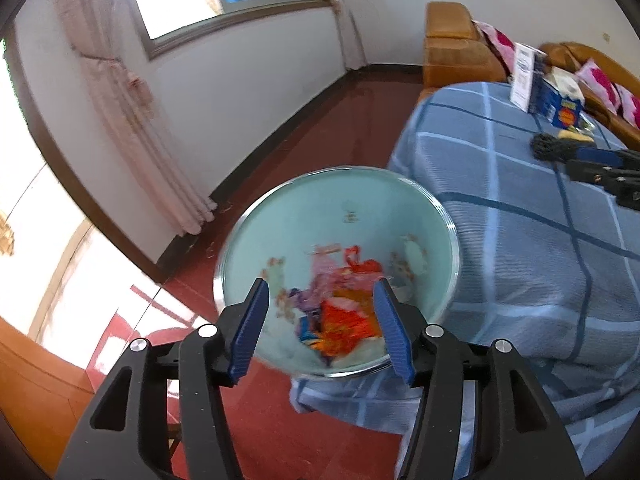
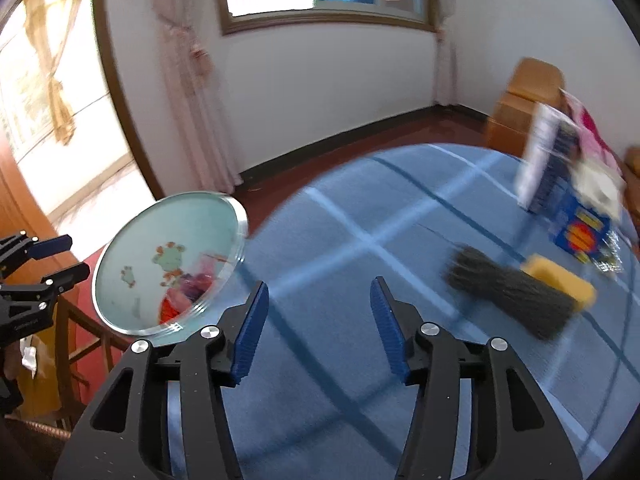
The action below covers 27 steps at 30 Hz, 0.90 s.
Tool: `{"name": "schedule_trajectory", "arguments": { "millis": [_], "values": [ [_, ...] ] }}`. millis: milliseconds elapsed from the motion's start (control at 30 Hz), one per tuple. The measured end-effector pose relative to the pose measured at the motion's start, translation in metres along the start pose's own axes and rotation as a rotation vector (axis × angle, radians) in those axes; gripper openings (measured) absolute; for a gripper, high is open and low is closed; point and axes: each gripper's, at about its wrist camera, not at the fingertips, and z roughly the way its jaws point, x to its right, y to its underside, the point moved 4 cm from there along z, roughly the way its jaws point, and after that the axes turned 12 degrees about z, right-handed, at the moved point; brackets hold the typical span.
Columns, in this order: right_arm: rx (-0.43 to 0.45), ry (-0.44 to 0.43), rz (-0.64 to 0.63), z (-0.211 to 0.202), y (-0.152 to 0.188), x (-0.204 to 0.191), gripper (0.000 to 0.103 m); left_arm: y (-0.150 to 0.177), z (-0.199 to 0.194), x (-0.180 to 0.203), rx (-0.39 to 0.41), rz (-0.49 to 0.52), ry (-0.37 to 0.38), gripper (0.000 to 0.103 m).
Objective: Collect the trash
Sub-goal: 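Move both tools back to the black rope and yellow sponge, then grasp the black rope bundle with the left tool while the right grasps the yellow sponge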
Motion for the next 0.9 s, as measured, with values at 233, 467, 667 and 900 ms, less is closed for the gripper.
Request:
{"name": "schedule_trajectory", "arguments": {
  "millis": [233, 467, 667, 900],
  "values": [
    [0.053, 0.162, 0.188, -0.051, 0.016, 0.118, 0.055, -0.054, 0.014, 0.064, 0.049, 0.074, 0.085, 0.054],
    [0.120, 0.307, 0.370, -0.094, 0.022, 0.220, 0.063, -0.121, 0.024, 0.141, 0.118, 0.135, 0.189, 0.054],
    [0.153, 0.353, 0.472, -0.112, 0.031, 0.278, 0.066, -0.175, 0.045, 0.191, 0.139, 0.172, 0.241, 0.054],
    [0.144, 0.337, 0.509, -0.110, 0.037, 0.294, 0.068, -0.197, 0.081, 0.221, 0.086, 0.203, 0.299, 0.040]
  ]
}}
